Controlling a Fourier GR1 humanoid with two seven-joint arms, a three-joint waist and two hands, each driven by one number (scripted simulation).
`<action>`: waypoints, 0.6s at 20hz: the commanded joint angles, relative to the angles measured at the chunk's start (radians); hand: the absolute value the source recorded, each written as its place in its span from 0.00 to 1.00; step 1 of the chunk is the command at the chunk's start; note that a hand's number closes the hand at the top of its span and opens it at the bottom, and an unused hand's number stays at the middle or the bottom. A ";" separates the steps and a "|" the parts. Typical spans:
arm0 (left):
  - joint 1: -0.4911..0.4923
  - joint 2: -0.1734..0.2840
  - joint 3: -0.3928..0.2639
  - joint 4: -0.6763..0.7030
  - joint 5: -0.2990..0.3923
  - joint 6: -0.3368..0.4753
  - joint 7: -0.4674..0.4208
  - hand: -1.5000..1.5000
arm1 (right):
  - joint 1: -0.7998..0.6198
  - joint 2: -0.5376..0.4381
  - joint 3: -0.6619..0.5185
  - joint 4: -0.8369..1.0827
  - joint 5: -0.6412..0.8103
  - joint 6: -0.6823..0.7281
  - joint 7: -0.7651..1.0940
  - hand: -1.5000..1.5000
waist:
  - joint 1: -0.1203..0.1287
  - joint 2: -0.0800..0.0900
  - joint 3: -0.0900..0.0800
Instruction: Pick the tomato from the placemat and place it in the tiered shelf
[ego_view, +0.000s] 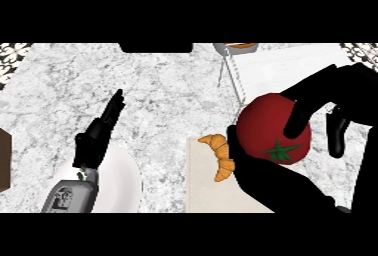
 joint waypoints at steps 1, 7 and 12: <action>-0.025 0.004 0.029 0.097 0.000 0.001 -0.074 0.50 | -0.142 -0.031 -0.216 0.066 -0.078 0.112 0.034 1.00 | -0.007 0.004 0.000; 0.033 -0.025 -0.030 -0.045 -0.032 0.017 0.009 0.50 | -0.194 -0.076 -0.283 0.170 -0.054 0.078 -0.037 1.00 | 0.004 0.000 0.001; -0.026 -0.003 0.016 0.018 -0.001 -0.018 -0.012 0.50 | -0.255 -0.173 -0.393 0.278 -0.109 0.086 -0.151 1.00 | 0.000 0.002 0.001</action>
